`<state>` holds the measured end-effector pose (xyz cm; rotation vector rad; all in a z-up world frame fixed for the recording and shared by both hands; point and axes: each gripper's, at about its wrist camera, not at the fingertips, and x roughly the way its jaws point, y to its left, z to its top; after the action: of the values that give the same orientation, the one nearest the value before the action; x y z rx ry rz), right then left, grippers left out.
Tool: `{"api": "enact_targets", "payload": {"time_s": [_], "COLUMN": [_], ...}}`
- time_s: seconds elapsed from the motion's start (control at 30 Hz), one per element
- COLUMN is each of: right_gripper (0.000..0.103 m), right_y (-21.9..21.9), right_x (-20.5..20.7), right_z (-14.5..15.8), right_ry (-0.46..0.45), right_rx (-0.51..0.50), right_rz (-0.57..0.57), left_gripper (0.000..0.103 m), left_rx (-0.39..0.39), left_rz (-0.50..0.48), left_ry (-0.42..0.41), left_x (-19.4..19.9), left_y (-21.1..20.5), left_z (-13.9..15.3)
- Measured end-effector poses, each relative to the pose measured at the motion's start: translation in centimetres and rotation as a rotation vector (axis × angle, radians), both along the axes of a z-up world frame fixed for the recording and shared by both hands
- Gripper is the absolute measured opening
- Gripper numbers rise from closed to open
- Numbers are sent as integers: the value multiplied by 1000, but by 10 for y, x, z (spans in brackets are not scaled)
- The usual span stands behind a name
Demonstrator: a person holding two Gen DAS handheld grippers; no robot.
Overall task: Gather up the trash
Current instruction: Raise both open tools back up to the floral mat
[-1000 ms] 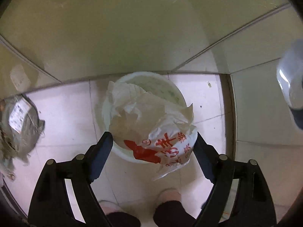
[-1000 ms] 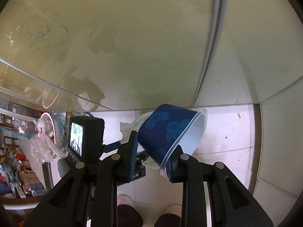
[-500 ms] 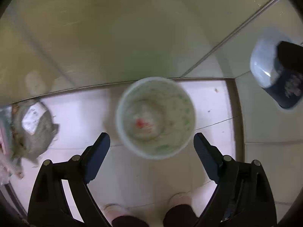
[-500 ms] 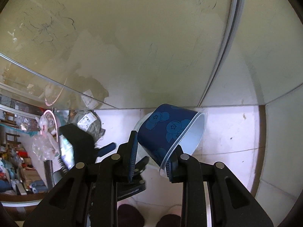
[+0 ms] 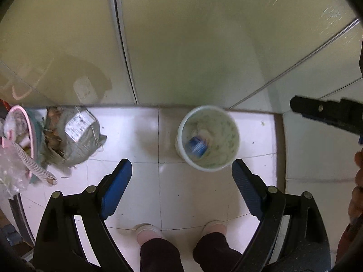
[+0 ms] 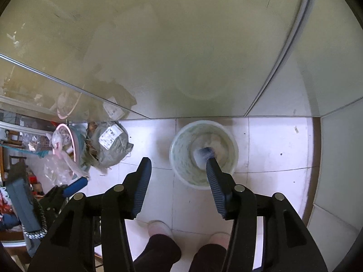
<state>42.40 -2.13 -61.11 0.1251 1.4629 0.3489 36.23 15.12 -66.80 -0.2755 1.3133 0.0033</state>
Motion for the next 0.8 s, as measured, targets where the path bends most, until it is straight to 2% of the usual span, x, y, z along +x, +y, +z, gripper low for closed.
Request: {"api": "enact_targets", "payload": {"time_s": [0.13,0.33,0.4,0.53,0.7,0.8], "right_gripper": [47,47,47,47,47,47], "right_y": [-3,-15,-22,-38,-53,-58], "right_x": [-3,-12,-17,-29,-46,-58], "right_z": [55,174,223,312,398,443], "right_ry": [-33,-137,-188,-291,-411,-480], "right_rx": [-8,-4,-1,16,34,39], "right_rz": [0,-3,-12,-29,-16,7], "left_gripper": [90,90,90,90,90,90], "left_rx": [1,-1,-1,10,45,56], "left_rz": [-13,-21,-17,-5,3,18], "left_ry": [-58,-179,-232,-320,-441,-500], "left_x": [2,0,-6,-16,-33,-43], "left_y": [-4,-10,-13,-19,-33,-43], "left_z": [72,204,257,341,444,489]}}
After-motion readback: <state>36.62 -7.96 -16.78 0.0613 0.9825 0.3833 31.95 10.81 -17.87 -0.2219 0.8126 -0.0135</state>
